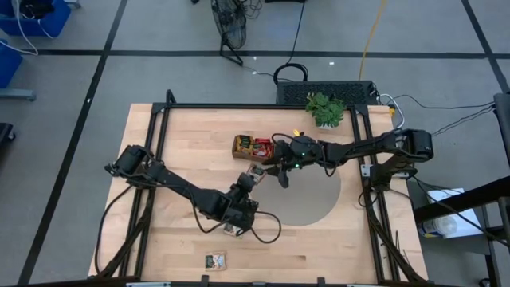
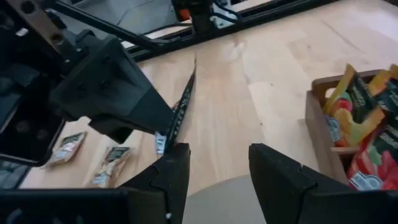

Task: Pick & Place Tea
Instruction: Put the brown tea bag into the right section of the wooden organizer

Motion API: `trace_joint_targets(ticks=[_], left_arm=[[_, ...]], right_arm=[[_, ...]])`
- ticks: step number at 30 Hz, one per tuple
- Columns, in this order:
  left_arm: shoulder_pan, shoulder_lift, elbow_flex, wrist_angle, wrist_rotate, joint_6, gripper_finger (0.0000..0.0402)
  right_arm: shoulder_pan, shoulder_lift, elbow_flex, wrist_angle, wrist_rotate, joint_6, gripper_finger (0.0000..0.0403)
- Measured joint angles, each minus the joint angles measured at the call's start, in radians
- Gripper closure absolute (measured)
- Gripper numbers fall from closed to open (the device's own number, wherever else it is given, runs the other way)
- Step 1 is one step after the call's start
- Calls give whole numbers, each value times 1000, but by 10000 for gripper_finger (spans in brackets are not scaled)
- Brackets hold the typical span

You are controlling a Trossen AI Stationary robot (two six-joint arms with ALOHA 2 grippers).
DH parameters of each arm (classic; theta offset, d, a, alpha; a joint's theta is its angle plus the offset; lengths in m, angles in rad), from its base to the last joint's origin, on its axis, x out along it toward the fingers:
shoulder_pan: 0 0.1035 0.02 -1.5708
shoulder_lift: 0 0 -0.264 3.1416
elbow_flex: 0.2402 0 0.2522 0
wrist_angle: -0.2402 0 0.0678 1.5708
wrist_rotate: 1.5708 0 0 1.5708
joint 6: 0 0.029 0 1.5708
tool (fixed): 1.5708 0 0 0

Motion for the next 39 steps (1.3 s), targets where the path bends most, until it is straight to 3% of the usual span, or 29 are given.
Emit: trace_joint_targets(ticks=[12,28,32,36,39], left_arm=[[-1,0,0,-138,1,-126,391],[7,-1,1,-28,3,-29,391],[12,-1,1,-28,7,-41,391],[12,-1,1,-26,35,-49,390],[12,-2,1,-23,37,-50,389]], right_arm=[[-6,-14,-1,-35,-46,35,250],[-3,-17,0,28,-79,49,253],[-3,-16,0,20,-79,27,294],[-3,-16,0,22,-121,-21,384],[-2,-16,0,22,-130,-35,398]])
